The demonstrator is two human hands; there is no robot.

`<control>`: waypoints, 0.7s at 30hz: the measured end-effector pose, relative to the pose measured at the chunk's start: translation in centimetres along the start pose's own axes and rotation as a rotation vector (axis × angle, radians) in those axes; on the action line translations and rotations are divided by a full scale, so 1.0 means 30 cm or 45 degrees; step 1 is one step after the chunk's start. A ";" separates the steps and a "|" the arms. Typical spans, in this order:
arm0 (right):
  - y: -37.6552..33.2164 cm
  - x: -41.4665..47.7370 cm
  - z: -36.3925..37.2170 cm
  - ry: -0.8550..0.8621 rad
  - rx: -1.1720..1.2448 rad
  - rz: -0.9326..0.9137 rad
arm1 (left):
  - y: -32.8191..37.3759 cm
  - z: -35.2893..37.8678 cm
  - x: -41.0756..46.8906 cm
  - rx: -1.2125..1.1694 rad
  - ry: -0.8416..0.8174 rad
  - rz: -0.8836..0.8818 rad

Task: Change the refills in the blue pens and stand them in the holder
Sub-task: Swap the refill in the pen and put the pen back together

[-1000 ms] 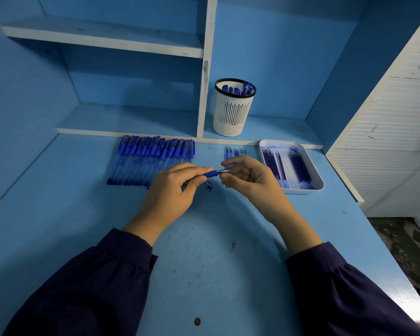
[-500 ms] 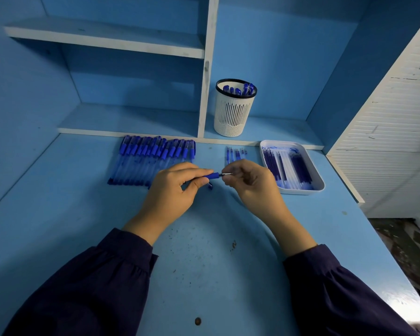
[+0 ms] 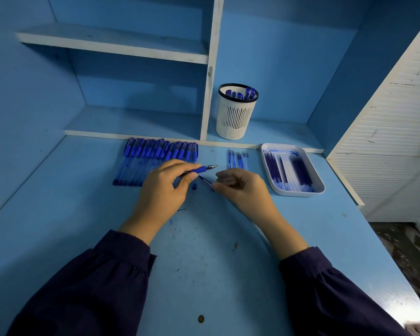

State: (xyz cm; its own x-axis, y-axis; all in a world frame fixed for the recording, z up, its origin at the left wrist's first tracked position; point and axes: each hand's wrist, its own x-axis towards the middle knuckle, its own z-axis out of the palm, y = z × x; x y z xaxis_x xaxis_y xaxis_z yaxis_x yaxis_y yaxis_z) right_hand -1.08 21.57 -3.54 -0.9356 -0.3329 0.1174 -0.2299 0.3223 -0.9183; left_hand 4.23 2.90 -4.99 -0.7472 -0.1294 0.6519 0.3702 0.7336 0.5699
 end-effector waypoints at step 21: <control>0.009 0.017 -0.006 0.195 -0.094 -0.143 | -0.019 -0.014 -0.015 -0.003 -0.112 -0.051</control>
State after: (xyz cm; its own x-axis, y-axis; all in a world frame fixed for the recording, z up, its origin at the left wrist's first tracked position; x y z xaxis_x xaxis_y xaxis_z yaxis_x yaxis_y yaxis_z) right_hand -1.66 21.66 -3.66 -0.9314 -0.2333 0.2793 -0.3492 0.3567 -0.8665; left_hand 4.57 2.25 -5.40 -0.8068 -0.0992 0.5824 0.3406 0.7273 0.5958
